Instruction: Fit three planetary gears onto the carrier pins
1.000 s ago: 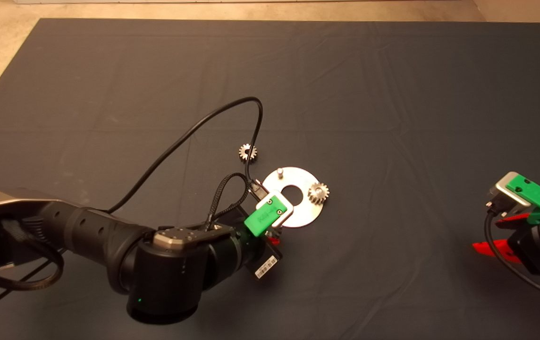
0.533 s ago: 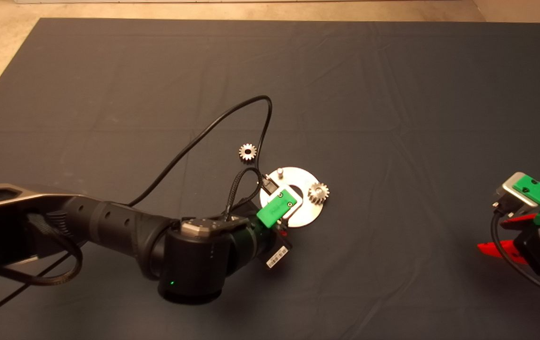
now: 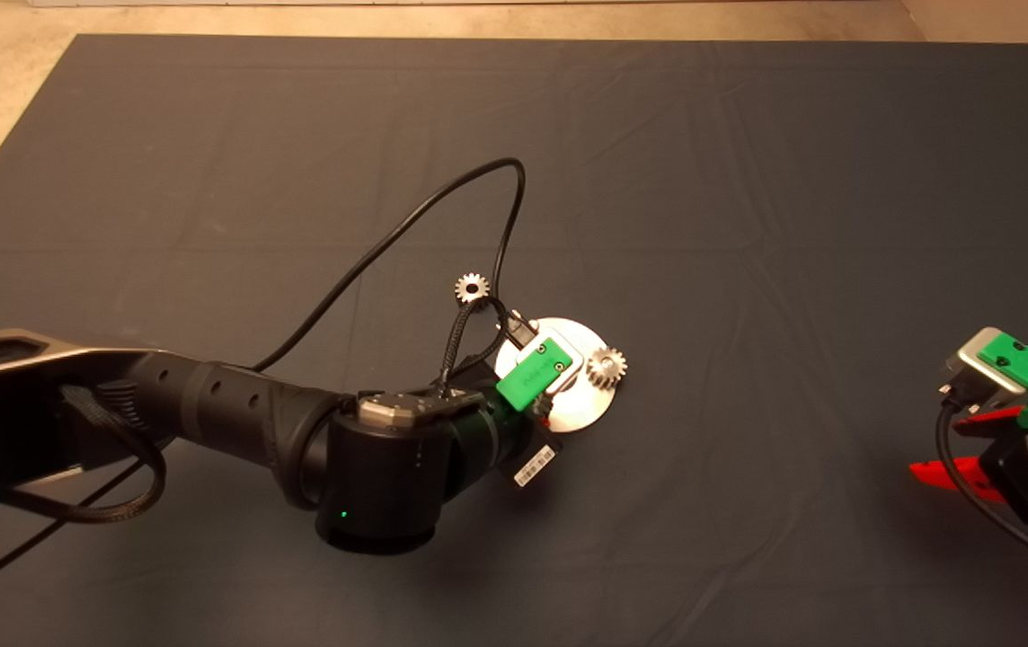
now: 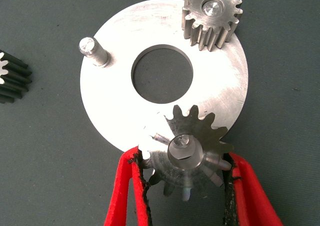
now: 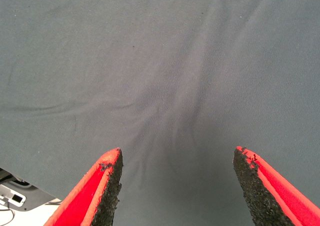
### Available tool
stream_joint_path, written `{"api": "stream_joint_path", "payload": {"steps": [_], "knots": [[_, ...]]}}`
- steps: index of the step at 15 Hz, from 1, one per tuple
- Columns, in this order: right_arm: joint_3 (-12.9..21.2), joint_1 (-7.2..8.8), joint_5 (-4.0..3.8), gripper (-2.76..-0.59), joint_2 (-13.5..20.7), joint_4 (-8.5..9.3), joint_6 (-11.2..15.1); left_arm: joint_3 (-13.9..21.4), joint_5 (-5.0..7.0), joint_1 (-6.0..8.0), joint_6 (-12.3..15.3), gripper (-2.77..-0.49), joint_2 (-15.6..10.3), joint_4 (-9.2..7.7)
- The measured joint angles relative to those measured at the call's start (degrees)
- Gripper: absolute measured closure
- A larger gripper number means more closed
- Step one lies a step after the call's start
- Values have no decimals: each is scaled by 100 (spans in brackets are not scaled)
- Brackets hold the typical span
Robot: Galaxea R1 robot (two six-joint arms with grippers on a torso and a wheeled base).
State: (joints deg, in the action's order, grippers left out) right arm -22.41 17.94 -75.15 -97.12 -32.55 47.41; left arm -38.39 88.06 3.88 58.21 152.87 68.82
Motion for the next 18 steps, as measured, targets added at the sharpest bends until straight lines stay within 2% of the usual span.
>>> {"api": "stream_joint_path", "payload": {"steps": [4, 8, 9, 15, 18], "knots": [[0, 0, 5, -163, 33, 0, -6, -4, 2, -2, 0, -55, 0, 0], [0, 0, 90, -163, 181, 0, -72, -129, 1, -5, -24, -55, -2, 0], [0, 0, 90, -163, 197, 0, -84, -146, 0, -5, -38, -55, 0, 0], [0, 0, 115, -163, 203, 0, -87, -277, -133, -5, -59, -55, 0, 0], [0, 0, 127, -163, 206, 0, -169, -277, -141, -6, -57, -55, 0, 0]]}}
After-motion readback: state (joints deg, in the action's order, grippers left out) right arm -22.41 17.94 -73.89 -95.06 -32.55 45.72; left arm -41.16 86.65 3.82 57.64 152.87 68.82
